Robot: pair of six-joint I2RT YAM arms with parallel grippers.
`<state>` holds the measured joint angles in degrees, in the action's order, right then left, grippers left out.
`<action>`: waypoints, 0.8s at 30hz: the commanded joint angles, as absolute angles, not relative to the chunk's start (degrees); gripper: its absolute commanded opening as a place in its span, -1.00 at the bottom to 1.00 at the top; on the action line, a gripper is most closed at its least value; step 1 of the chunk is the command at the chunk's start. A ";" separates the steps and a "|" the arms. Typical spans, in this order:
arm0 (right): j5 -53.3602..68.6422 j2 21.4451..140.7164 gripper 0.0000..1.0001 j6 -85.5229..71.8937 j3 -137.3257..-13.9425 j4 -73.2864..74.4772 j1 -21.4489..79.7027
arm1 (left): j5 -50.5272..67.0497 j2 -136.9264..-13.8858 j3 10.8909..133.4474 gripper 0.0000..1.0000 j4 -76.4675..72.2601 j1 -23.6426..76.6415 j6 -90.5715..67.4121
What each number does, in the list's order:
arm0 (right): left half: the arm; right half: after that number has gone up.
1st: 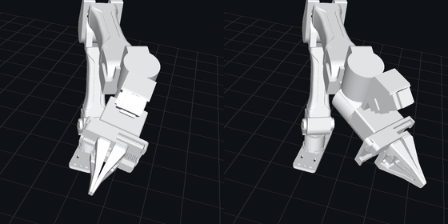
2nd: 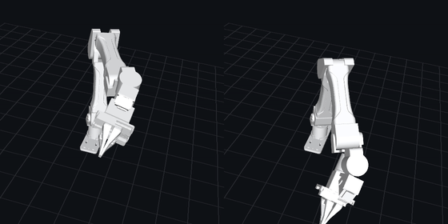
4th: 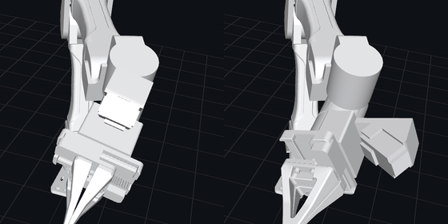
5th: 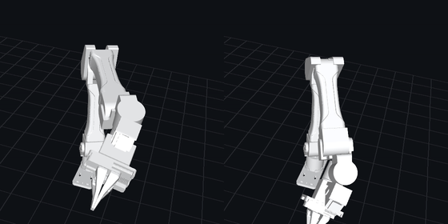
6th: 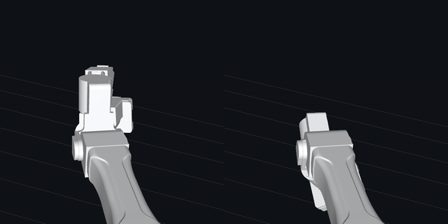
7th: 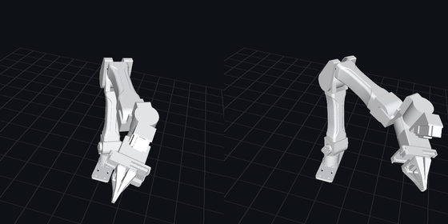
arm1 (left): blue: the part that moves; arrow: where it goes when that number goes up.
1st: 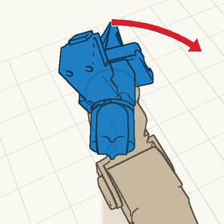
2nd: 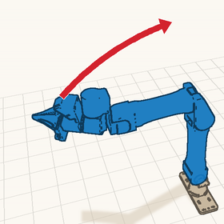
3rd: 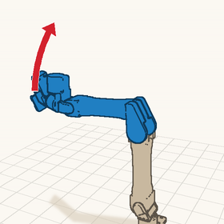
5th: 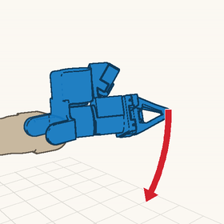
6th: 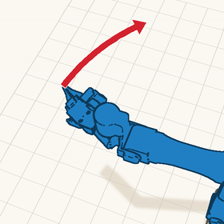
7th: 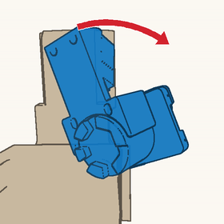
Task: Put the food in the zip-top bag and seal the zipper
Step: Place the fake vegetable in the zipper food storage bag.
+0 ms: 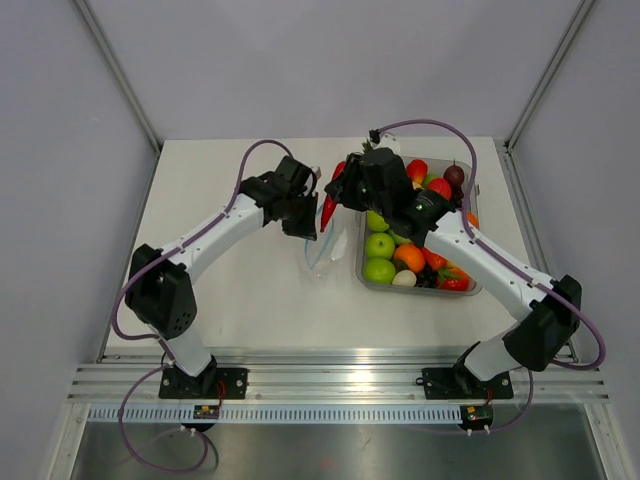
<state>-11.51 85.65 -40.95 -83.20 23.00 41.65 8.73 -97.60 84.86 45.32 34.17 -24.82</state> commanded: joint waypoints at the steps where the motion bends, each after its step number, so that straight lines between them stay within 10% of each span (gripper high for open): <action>1: -13.01 85.34 -1.00 -41.31 -85.61 21.54 42.54 | 9.75 -93.96 85.96 -1.00 44.30 34.45 -23.55; 24: -19.95 86.75 -1.00 -42.36 -77.87 28.56 47.37 | 17.84 -92.29 83.32 -1.00 32.09 34.37 -34.19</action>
